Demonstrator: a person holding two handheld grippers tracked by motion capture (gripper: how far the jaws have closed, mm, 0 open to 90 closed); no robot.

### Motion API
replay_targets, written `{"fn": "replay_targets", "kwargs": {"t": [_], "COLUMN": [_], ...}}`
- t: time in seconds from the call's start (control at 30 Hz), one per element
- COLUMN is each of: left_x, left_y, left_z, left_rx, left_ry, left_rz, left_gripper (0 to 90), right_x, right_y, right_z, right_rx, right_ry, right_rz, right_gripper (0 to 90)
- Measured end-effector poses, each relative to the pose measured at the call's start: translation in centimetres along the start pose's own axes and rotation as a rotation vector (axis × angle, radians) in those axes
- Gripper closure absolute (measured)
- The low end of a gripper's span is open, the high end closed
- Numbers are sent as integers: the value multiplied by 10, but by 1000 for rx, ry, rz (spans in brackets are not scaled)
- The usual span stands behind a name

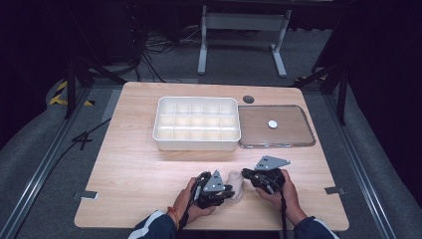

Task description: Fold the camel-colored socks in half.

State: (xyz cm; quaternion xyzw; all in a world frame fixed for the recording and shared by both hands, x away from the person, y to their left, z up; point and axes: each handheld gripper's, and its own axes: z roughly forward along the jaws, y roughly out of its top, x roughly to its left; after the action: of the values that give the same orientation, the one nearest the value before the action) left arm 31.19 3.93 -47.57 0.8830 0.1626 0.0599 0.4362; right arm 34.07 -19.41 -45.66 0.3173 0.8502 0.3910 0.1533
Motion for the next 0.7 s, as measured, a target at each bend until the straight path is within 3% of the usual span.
{"fn": "replay_targets", "kwargs": {"t": [0.07, 0.13, 0.17, 0.23, 0.3, 0.33, 0.4, 0.53, 0.6, 0.7], "left_x": [0, -1, -1, -1, 0, 0, 0, 1, 0, 0], "left_y": [0, 1, 1, 1, 1, 1, 1, 1, 1, 1], "left_z": [-1, -1, -1, -1, -1, -1, -1, -1, -1, 0], "left_rx": [10, 12, 12, 12, 10, 14, 14, 14, 16, 15], "left_ry": [1, 2, 2, -2, -5, -7, -7, -6, -7, -8], "left_rz": [-1, -6, -6, -8, 1, -2, -3, -1, -5, -5], "left_gripper": [760, 760, 760, 760, 761, 761, 762, 765, 765, 766], "right_x": [-3, 4, 4, 12, 19, 22, 24, 17, 12, 9], "right_y": [0, 5, 5, 12, 15, 15, 13, 2, -2, -3], "right_z": [-5, -10, -10, -13, -12, -9, -2, 12, 13, 13], "right_rx": [-23, -58, -58, -114, -127, -116, -76, -10, -8, 14], "right_ry": [-8, -16, -16, 14, 42, 66, 65, 68, 73, 51], "right_rz": [23, -21, -21, -55, -82, -87, -97, -69, -36, -29], "right_gripper": [863, 849, 849, 830, 815, 815, 820, 834, 834, 837]}}
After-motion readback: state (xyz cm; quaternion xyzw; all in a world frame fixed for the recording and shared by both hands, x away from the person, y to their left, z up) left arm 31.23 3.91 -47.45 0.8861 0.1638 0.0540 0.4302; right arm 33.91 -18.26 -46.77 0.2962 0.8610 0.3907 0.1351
